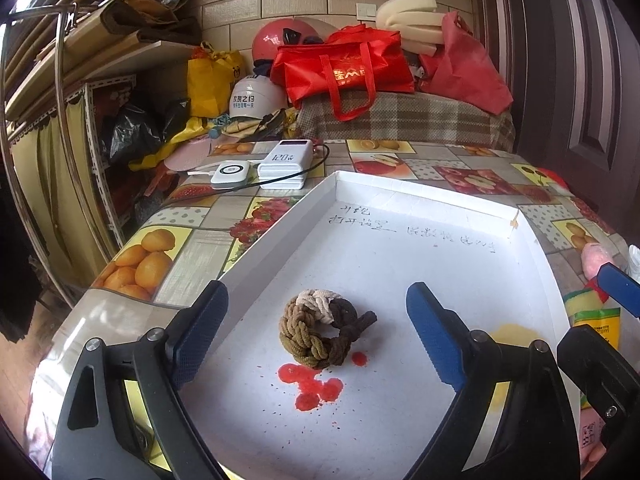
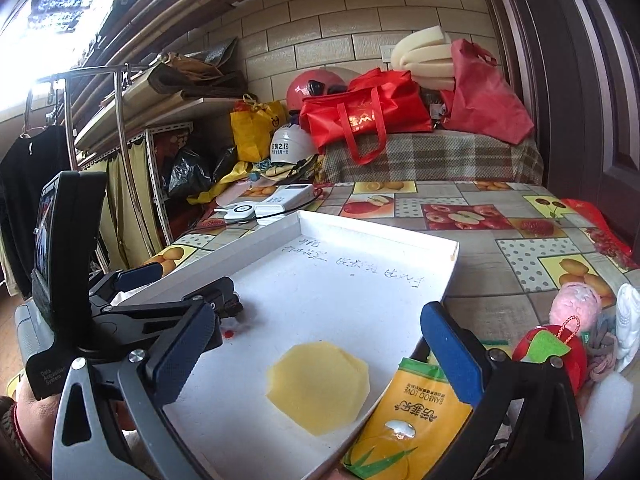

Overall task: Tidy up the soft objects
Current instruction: 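Withdraw both open tools from the tray back toward the item pile, then grasp the pink paper pack with the left tool while the right tool grasps a white foam block, then carry pink pack and foam block into the white tray and open both tools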

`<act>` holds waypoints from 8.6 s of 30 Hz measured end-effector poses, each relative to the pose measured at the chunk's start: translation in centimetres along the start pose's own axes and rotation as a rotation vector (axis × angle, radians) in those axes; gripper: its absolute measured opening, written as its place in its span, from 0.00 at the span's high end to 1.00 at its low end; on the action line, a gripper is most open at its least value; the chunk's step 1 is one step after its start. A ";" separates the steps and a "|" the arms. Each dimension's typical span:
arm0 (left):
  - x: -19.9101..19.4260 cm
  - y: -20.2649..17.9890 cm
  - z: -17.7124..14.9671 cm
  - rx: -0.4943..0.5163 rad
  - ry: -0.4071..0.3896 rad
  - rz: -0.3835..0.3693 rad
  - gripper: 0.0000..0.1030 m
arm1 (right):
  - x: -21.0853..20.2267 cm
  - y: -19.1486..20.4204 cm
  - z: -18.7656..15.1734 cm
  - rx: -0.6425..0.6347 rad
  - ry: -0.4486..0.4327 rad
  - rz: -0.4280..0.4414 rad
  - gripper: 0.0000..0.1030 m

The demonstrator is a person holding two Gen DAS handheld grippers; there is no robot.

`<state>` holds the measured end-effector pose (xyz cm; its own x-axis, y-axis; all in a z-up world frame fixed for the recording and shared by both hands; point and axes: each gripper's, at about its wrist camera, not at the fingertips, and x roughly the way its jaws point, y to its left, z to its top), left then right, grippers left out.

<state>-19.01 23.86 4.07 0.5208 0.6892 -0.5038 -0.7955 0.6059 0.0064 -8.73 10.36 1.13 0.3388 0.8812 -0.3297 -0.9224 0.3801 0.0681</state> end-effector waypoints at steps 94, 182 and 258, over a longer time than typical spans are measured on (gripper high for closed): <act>-6.4 -4.5 -1.1 0.102 -0.181 -0.276 0.11 | -13.9 -20.6 -2.1 0.165 -0.090 -0.455 0.00; -9.1 -13.7 -3.3 0.230 -0.096 -0.605 0.52 | -13.4 -13.9 -2.2 0.079 -0.128 -0.215 0.40; 0.0 -0.6 -0.1 -0.003 -0.104 -0.073 0.00 | 0.6 -0.7 0.4 -0.036 0.003 -0.014 0.00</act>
<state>-18.55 23.42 3.98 0.6069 0.6806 -0.4106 -0.7548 0.6553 -0.0294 -7.80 10.78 1.27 0.3512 0.8751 -0.3330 -0.9237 0.3820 0.0298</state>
